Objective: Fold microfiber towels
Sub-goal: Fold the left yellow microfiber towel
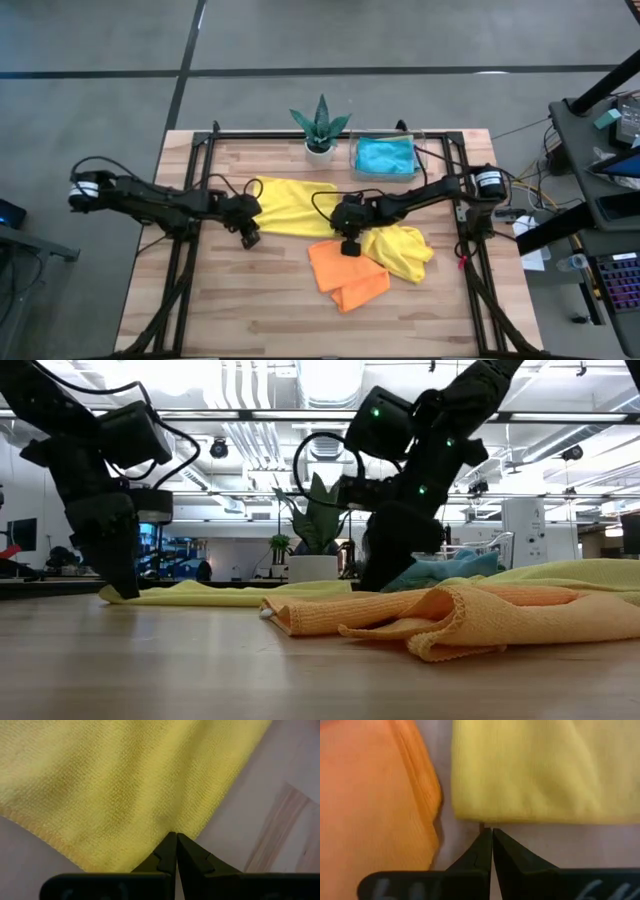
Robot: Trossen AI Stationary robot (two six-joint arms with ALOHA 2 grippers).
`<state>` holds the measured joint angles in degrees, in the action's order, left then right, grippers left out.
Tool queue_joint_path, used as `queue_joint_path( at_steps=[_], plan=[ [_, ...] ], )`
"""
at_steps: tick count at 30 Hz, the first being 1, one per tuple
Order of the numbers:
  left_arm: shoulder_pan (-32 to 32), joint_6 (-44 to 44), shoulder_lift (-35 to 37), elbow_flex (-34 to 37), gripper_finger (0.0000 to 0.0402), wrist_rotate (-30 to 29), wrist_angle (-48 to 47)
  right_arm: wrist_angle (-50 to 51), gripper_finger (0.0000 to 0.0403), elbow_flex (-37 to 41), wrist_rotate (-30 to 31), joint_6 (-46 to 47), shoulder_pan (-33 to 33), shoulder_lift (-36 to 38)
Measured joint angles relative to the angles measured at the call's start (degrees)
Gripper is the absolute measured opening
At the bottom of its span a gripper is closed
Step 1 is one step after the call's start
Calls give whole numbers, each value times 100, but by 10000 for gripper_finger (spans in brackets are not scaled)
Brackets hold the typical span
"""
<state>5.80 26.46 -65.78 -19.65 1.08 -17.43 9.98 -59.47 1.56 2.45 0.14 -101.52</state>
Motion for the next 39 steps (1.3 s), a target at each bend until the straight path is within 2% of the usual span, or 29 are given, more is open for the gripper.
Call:
queue_joint_path(
  at_steps=[5,10,15,20,24,27,31,35,39],
  plan=[
    [-9,22,301,-188,0,4,-209,-121,9,66,6,-308,37,466],
    [-107,247,456,-452,0,-20,-341,-154,9,575,7,-355,37,1058],
    [-449,335,329,-891,0,-489,-124,-705,9,1270,11,-284,37,1691],
    [-789,229,-4,-1474,0,-1066,54,-1578,9,1804,9,646,29,2078],
    [-921,6,-336,-1756,0,-1487,133,-1700,9,1968,10,1626,24,2053],
    [-929,-255,-656,-1868,0,-1588,584,-1888,9,2023,96,2416,22,1954],
    [-929,-616,-1076,-1888,0,-1685,1127,-1924,15,2062,355,2886,7,1814],
    [-929,-736,-1296,-1855,0,-2051,1186,-1940,45,2059,361,3384,-42,1802],
    [-931,-787,-1285,-1846,0,-2439,1145,-1936,100,2059,524,3957,-64,1795]
  ],
)
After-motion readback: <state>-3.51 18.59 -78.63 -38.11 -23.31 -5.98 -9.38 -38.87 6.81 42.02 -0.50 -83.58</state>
